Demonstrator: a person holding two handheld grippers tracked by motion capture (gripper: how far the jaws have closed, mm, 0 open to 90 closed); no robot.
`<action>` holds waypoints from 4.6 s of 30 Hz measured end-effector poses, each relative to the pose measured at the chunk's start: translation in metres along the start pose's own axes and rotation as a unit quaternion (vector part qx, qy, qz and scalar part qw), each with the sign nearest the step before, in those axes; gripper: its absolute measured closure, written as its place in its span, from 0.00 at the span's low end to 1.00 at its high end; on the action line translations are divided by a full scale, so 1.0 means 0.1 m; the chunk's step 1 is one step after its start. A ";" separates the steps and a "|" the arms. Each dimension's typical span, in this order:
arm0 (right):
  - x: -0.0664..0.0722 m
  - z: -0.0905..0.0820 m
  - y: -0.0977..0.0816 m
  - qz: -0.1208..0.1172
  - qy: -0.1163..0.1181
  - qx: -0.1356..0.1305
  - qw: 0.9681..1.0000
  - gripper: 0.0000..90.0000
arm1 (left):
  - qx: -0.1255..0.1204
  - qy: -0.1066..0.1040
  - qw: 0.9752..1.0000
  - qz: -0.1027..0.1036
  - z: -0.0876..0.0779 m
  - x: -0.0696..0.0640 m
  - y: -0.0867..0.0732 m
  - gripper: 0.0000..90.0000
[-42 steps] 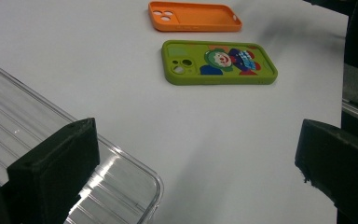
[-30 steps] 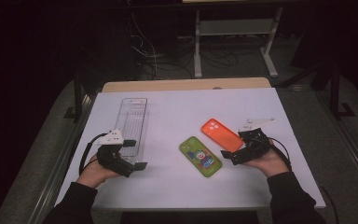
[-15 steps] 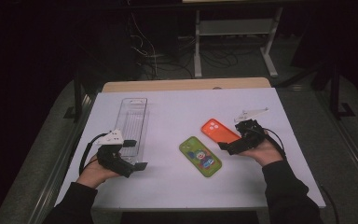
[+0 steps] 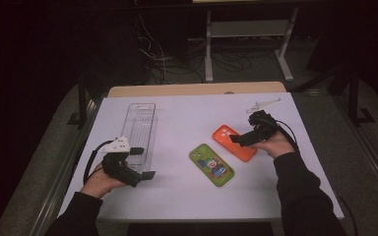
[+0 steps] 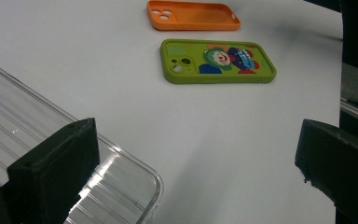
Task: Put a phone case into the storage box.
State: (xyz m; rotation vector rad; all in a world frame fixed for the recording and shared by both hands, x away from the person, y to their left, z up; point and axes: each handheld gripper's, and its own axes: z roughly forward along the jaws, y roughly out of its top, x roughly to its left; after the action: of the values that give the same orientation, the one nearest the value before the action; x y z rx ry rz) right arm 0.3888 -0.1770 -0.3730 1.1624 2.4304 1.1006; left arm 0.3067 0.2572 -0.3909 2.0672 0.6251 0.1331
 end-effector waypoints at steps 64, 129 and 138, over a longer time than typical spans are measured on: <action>-0.10 0.63 0.02 -0.067 0.015 0.173 0.983 0.17 | 0.007 -0.026 0.999 0.020 0.01 0.06 0.18 0.00; 1.08 0.40 0.57 -0.317 0.200 0.167 0.912 0.17 | 0.188 -0.146 0.950 0.204 1.10 -0.10 1.06 0.00; 1.09 0.36 0.60 -0.316 0.206 0.164 0.911 0.17 | 0.186 -0.158 0.950 0.194 1.12 -0.09 1.03 0.07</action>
State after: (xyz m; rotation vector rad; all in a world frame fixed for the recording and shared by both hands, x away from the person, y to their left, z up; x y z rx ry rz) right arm 0.3690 -0.0524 -0.3439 0.1286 3.0602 0.7969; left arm 0.3747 0.1233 -0.3671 2.4902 0.0383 -0.1007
